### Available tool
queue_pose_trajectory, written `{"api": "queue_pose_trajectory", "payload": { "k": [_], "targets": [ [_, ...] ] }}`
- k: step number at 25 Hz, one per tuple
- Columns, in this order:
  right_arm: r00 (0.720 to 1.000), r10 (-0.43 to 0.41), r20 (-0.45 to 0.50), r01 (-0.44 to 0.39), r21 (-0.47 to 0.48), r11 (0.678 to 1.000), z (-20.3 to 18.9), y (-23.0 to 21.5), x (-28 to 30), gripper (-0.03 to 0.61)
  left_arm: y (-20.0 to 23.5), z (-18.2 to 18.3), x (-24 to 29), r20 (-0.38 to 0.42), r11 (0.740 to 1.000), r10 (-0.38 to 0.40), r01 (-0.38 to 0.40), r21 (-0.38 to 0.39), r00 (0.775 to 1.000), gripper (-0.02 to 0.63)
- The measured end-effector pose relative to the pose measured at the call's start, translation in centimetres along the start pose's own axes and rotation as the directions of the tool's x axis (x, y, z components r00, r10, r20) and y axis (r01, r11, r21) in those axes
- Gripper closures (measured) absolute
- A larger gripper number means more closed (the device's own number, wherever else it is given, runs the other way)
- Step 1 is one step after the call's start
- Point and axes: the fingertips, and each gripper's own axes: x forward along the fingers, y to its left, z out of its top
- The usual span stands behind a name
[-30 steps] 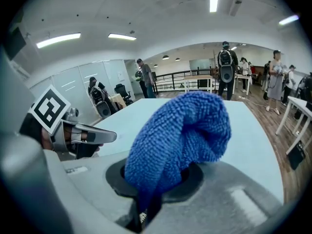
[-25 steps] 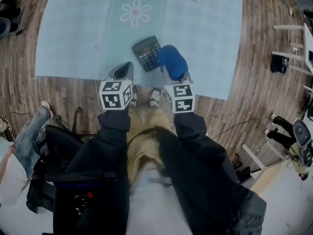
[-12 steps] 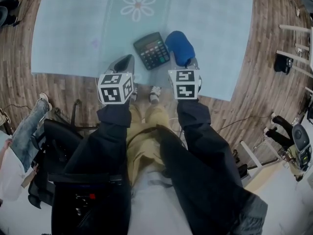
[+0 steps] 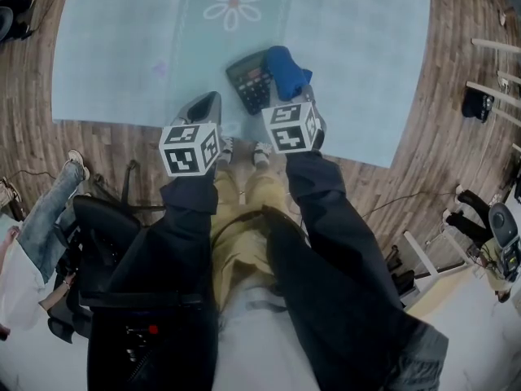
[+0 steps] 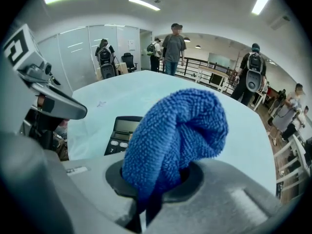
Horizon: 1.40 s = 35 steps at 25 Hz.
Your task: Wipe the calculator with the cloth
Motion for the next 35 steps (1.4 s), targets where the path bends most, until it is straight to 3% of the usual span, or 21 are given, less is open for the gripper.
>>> {"api": "queue_pose_trajectory", "payload": {
  "k": [17, 27, 35],
  "targets": [
    [0.976, 0.216, 0.013, -0.216, -0.049, 0.975, 0.4, 8.6, 0.4, 0.520, 2.7, -1.0, -1.6, 0.010, 0.998, 0.053, -0.053, -0.041, 0.999, 0.615],
    [0.958, 0.285, 0.035, -0.283, -0.061, 0.957, 0.3, 11.3, -0.5, 0.520, 3.6, -1.6, -3.0, 0.026, 0.996, 0.073, -0.071, -0.058, 0.997, 0.615],
    [0.942, 0.299, 0.153, -0.307, 0.037, 0.951, 2.3, 10.2, -4.3, 0.520, 4.1, -1.4, -3.8, 0.052, 0.995, 0.080, -0.077, -0.066, 0.995, 0.615]
  ]
}}
